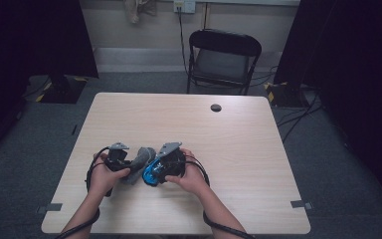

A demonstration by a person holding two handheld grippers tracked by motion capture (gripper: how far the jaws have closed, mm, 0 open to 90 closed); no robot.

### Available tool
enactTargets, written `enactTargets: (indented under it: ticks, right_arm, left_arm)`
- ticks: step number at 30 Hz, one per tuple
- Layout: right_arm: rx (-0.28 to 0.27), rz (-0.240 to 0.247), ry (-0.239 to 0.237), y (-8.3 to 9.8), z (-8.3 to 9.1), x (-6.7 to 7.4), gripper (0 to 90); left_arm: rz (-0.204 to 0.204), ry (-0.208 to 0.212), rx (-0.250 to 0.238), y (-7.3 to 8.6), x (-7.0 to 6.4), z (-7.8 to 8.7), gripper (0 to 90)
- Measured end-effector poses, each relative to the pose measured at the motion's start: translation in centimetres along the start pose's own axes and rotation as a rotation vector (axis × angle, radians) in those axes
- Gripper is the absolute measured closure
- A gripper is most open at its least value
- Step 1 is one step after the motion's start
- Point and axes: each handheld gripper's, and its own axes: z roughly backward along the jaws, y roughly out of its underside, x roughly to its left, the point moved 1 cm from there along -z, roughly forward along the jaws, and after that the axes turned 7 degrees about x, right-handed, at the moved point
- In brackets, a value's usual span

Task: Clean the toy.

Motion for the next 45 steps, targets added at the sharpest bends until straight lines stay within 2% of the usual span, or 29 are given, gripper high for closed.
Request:
enactTargets:
  ticks: [15,19,30,35,45]
  right_arm:
    - [-0.004,-0.008,0.013,0.0,0.0,0.1,15.0]
    - [-0.011,-0.018,0.02,0.1,0.0,0.2,15.0]
    - [0.013,-0.024,0.022,-0.2,0.0,0.2,15.3]
    - [0.032,-0.025,0.003,-0.5,0.2,-0.1,16.1]
    - [0.023,-0.04,-0.008,-0.3,1.8,-0.9,18.5]
  left_arm:
    - [0.016,-0.003,0.009,1.5,0.1,1.4,70.6]
    - [0.015,-0.009,0.013,1.6,0.3,1.7,70.7]
    - [0.025,-0.015,0.023,1.8,0.8,2.7,70.3]
    - [0.018,-0.023,0.018,1.5,0.8,3.2,70.3]
    - [-0.008,-0.024,0.01,0.0,0.0,3.8,70.3]
